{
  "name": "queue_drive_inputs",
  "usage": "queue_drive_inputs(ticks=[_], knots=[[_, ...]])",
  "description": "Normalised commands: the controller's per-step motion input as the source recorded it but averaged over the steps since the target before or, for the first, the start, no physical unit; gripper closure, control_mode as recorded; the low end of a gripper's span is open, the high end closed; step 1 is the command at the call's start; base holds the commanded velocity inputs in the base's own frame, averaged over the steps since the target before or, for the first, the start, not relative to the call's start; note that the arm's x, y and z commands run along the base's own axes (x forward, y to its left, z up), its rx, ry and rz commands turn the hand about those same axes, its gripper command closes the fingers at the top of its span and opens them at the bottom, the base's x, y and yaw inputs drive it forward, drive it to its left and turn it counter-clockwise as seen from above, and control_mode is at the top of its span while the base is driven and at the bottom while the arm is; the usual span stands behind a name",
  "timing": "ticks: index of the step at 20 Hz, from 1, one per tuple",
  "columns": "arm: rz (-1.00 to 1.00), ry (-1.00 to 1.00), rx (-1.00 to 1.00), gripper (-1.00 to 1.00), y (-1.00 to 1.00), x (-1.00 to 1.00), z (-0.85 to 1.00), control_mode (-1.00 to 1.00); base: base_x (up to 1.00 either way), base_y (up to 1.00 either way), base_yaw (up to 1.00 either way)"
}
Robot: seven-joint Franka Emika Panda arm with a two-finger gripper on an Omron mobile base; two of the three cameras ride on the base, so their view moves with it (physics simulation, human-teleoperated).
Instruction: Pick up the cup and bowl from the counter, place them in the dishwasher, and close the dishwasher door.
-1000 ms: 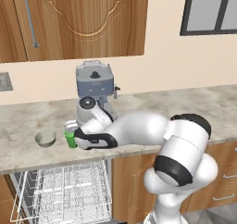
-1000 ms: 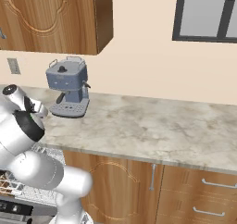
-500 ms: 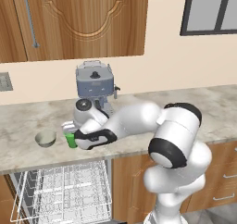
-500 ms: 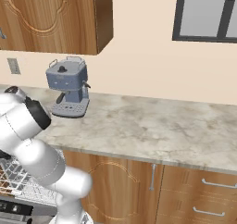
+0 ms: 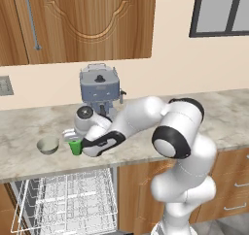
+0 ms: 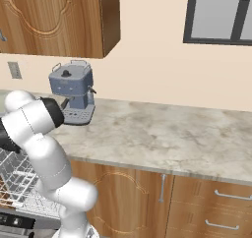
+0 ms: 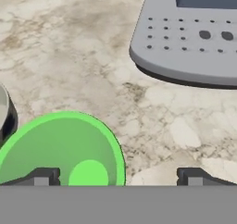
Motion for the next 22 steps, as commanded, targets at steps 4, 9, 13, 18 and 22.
queue_drive_inputs(ticks=[4, 9, 13, 18, 22], knots=[[0.0, 0.0, 0.0, -1.0, 0.12, 0.13, -0.19, -1.0, 0.0, 0.0, 0.0], [0.0, 0.0, 0.0, -1.0, 0.11, 0.17, -0.16, -1.0, 0.0, 0.0, 0.0], [0.0, 0.0, 0.0, 1.0, 0.12, 0.23, -0.13, -1.0, 0.0, 0.0, 0.0], [0.01, -0.03, 0.0, 1.0, 0.11, -0.14, 0.0, -1.0, 0.0, 0.0, 0.0], [0.03, -0.17, -0.03, 1.0, 0.03, -0.79, 0.0, -1.0, 0.0, 0.0, 0.0]])
